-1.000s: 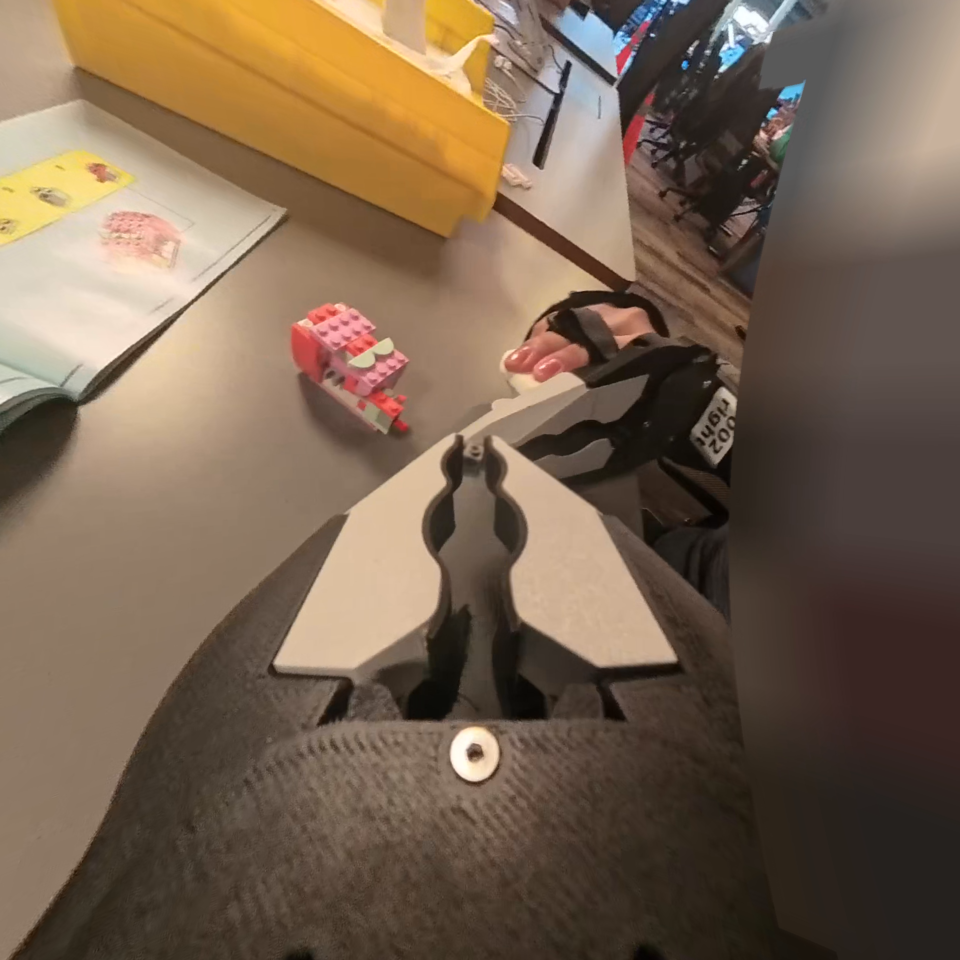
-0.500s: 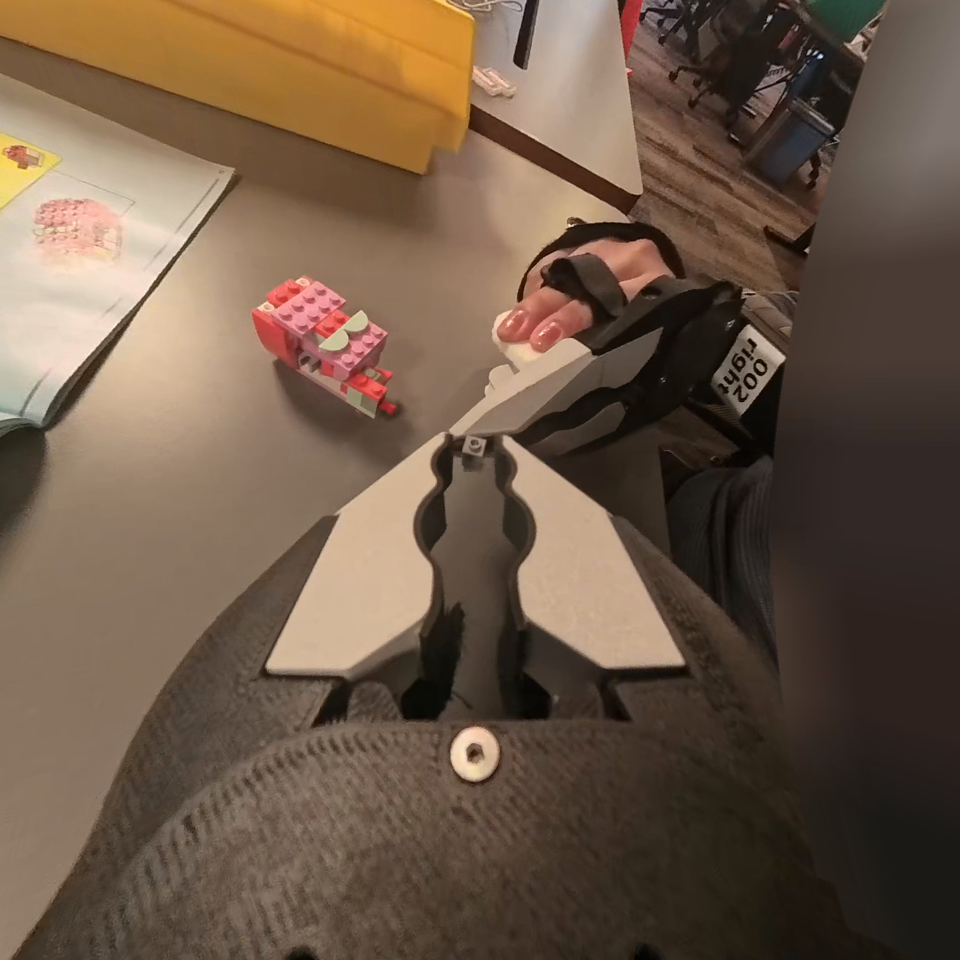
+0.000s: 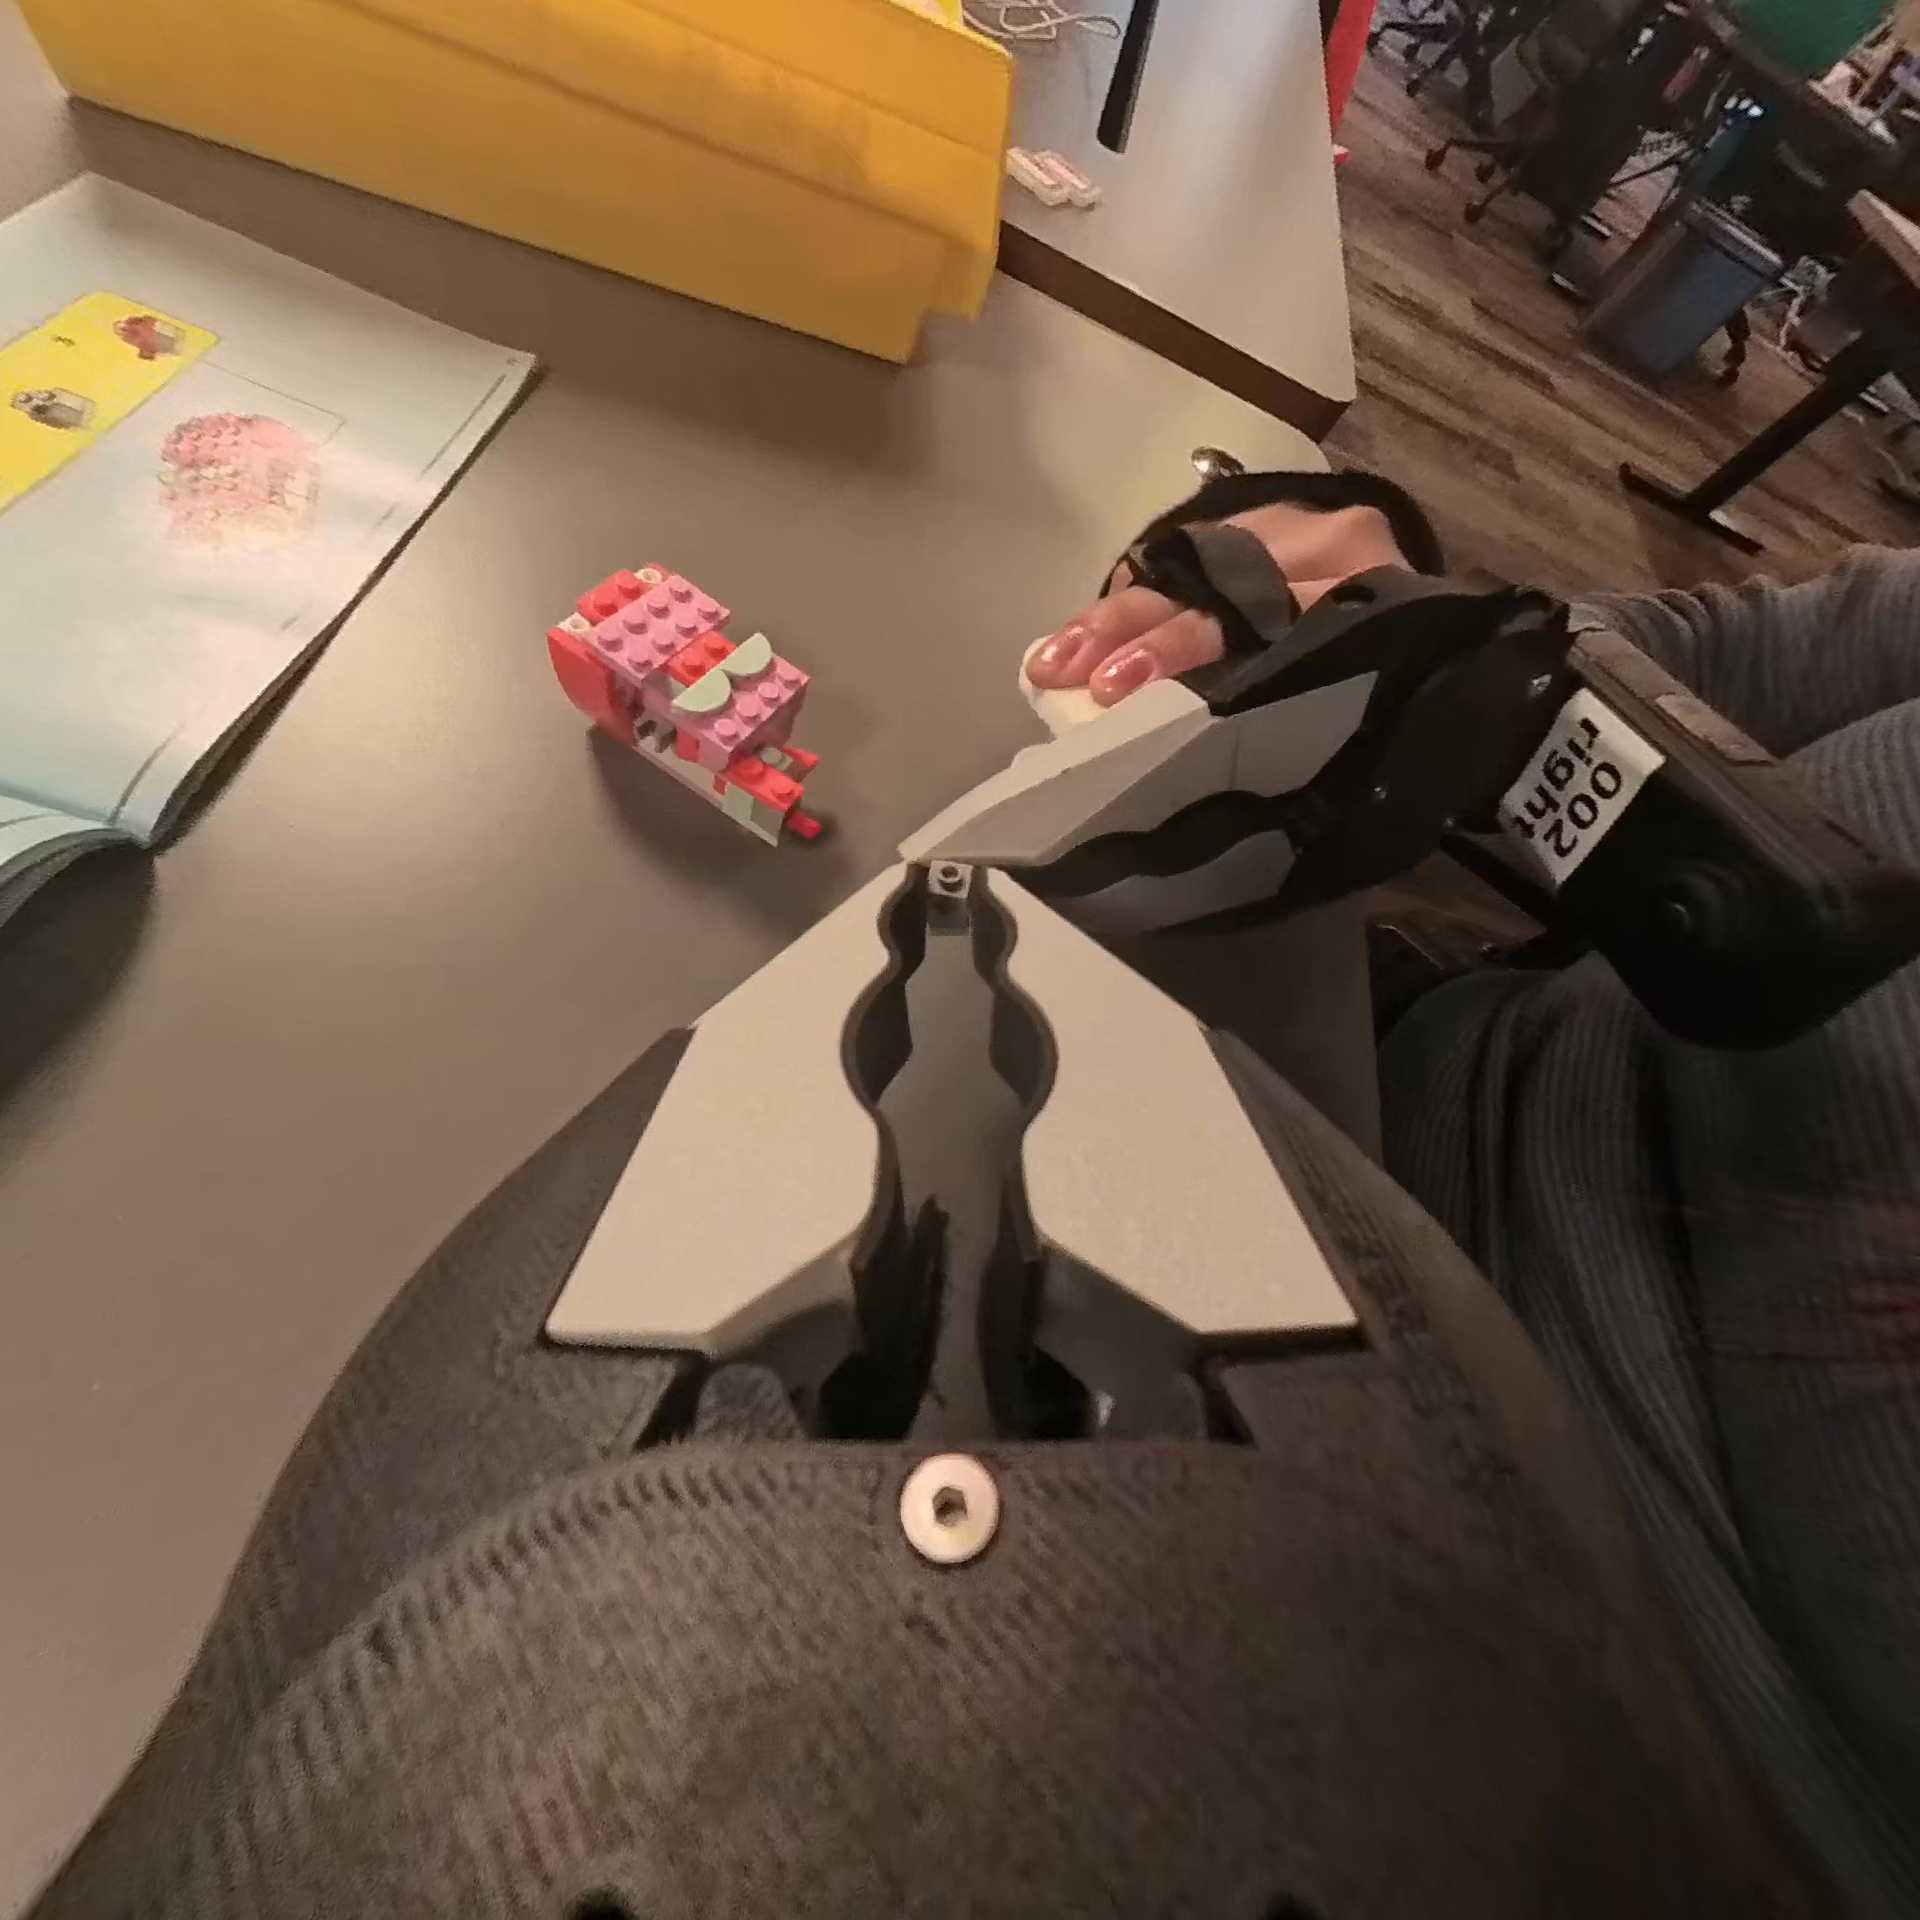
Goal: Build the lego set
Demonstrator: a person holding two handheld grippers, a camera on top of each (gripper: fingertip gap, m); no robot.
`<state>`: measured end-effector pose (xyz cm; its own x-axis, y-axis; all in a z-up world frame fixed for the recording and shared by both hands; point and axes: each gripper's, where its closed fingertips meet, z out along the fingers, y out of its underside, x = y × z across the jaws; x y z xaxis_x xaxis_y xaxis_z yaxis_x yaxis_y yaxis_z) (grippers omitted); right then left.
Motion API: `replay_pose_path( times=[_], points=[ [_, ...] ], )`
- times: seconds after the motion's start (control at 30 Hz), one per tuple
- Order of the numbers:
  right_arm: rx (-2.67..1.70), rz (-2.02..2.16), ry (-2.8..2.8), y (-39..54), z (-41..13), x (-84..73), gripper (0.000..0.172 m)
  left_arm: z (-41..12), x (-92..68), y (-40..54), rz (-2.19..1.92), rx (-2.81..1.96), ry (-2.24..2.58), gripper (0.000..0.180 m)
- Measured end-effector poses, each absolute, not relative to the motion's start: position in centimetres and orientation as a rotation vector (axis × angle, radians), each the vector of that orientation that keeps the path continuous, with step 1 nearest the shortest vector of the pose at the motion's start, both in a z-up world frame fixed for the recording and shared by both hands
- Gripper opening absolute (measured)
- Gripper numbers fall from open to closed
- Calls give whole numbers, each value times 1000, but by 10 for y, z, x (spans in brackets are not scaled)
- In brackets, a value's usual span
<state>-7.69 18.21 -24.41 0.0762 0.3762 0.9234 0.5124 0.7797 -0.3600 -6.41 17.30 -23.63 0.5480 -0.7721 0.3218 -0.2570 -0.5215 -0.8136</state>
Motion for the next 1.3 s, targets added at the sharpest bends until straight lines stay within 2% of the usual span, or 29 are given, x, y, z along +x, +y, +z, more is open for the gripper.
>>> replay_pose_path(
  times=[0.43, 0.57, 0.67, 0.83, 1.1, 1.3],
  points=[
    [-786, -123, -1539, 188, -247, -75, 2, -239, -63, 181, -788, -2035, 676, 7],
    [-816, 56, -1590, 179, -259, -82, 4, -248, -69, 174, -754, -2071, 722, 7],
    [-893, 107, -1594, 188, -263, -76, 27, -257, -79, 171, -699, -2107, 717, 7],
    [-1072, 166, -1455, 222, -253, -58, 35, -273, -84, 160, -586, -2170, 779, 7],
    [-1109, 375, -1151, 240, -211, -38, 29, -288, -82, 152, -561, -2193, 879, 7],
    [-1122, 420, -1099, 243, -205, -33, 27, -291, -83, 150, -543, -2196, 911, 8]
  ],
)
